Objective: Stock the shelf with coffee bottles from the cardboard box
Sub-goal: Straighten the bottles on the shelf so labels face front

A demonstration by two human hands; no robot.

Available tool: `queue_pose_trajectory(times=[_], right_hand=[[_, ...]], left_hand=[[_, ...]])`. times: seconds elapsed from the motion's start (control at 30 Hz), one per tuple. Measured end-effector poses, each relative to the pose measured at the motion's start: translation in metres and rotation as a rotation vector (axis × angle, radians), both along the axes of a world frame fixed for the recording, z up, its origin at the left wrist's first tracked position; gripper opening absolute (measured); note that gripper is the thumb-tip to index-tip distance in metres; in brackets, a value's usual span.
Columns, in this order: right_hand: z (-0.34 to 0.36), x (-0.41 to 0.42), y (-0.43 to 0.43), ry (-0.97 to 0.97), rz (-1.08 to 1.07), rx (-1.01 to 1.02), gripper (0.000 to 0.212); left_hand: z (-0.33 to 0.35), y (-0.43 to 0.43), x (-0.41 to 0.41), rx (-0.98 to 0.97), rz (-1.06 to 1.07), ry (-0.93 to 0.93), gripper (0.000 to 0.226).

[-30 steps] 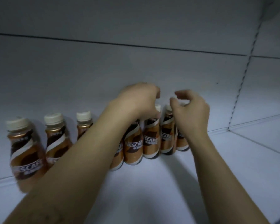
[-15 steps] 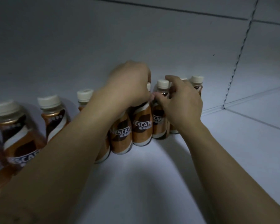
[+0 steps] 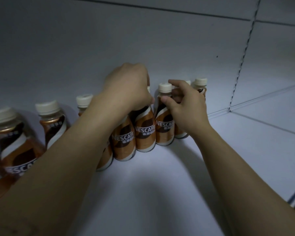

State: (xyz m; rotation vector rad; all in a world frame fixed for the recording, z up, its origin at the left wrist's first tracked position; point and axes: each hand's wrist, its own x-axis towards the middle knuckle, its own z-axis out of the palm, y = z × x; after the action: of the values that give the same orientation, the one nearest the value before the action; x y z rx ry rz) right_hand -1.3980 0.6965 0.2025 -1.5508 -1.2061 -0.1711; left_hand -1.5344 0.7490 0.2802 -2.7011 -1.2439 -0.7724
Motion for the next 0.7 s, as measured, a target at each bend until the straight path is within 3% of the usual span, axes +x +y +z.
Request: queue_pose_trajectory(times=[0.33, 0.47, 0.7], right_hand=[[-0.0098, -0.0039, 0.0011, -0.059, -0.090, -0.082, 0.060], [-0.0085, -0.0048, 0.0009, -0.080, -0.116, -0.088, 0.054], [-0.0050, -0.0019, -0.0022, 0.029, -0.048, -0.108, 0.053]], left_hand=[[-0.0019, 0.0024, 0.0029, -0.006, 0.004, 0.049, 0.041], [-0.0024, -0.0005, 0.0012, 0.002, -0.003, 0.092, 0.049], [-0.0047, 0.0010, 0.0031, 0.017, 0.009, 0.065, 0.040]])
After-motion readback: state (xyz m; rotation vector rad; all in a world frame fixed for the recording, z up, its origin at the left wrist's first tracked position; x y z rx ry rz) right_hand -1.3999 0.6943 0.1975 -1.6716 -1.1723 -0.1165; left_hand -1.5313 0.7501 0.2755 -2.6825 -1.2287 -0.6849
